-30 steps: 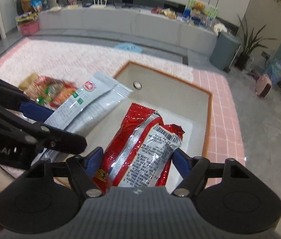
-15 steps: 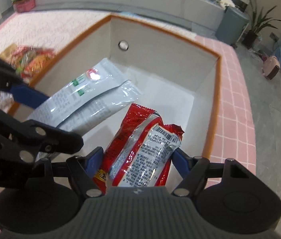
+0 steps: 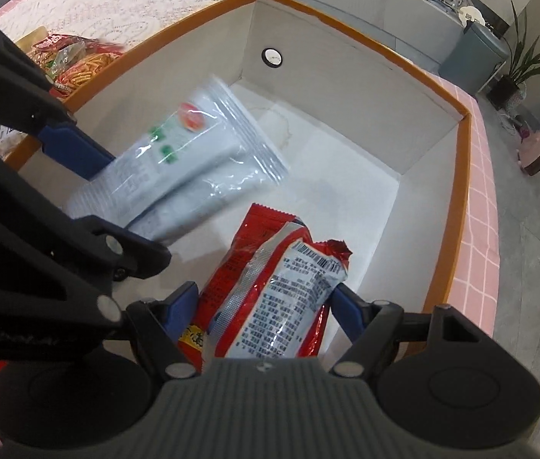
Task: Organize snacks
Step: 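Lower both packs into the orange box and open both tools, then move both tools back over the snack pile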
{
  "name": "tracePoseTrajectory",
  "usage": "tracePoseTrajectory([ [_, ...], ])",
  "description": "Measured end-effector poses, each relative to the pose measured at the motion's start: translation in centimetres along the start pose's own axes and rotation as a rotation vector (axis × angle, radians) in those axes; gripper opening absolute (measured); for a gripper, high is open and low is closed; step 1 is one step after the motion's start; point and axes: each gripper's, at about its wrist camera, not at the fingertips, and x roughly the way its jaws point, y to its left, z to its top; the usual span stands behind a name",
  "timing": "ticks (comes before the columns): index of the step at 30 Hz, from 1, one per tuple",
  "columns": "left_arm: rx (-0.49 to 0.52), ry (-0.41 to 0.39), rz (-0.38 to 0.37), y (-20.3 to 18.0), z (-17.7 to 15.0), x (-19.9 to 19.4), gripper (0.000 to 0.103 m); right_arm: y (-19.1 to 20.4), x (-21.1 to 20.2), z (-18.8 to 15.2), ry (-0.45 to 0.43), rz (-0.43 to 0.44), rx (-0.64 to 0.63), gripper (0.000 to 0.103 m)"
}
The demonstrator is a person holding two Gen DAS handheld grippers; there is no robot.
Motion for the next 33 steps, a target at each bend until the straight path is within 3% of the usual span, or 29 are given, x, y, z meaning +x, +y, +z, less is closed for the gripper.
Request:
tracePoseTrajectory([
  [5,-0.015,-0.006,-0.008,0.3,-0.1,-0.9,0.069,0.1,-0.1,0.2,0.02,-0.011,-0.003,0.078],
  [8,-0.017,-0.011,-0.011,0.7,-0.3,-1.8,0.073,0.2,-0.6,0.3,0.021,-0.028,-0.009,0.086],
  [19,-0.02,-0.083,-0.058,2.1,-1.8,-5.8,0.075,1.0,-4.1,1.3,-0.005,-0.076,-0.001,0.091],
  [26,-0.081,-0.215,-0.068,4.5,-4.1,-10.1,0.075,2.0,-8.3,1.5,-0.111,-0.079,0.086,0.092],
  [33,-0.12,-0.364,0.024,6.6,-7.0,-14.2,0.075,5.5,-10.6,2.1,-0.198,-0.007,0.168,0.092],
])
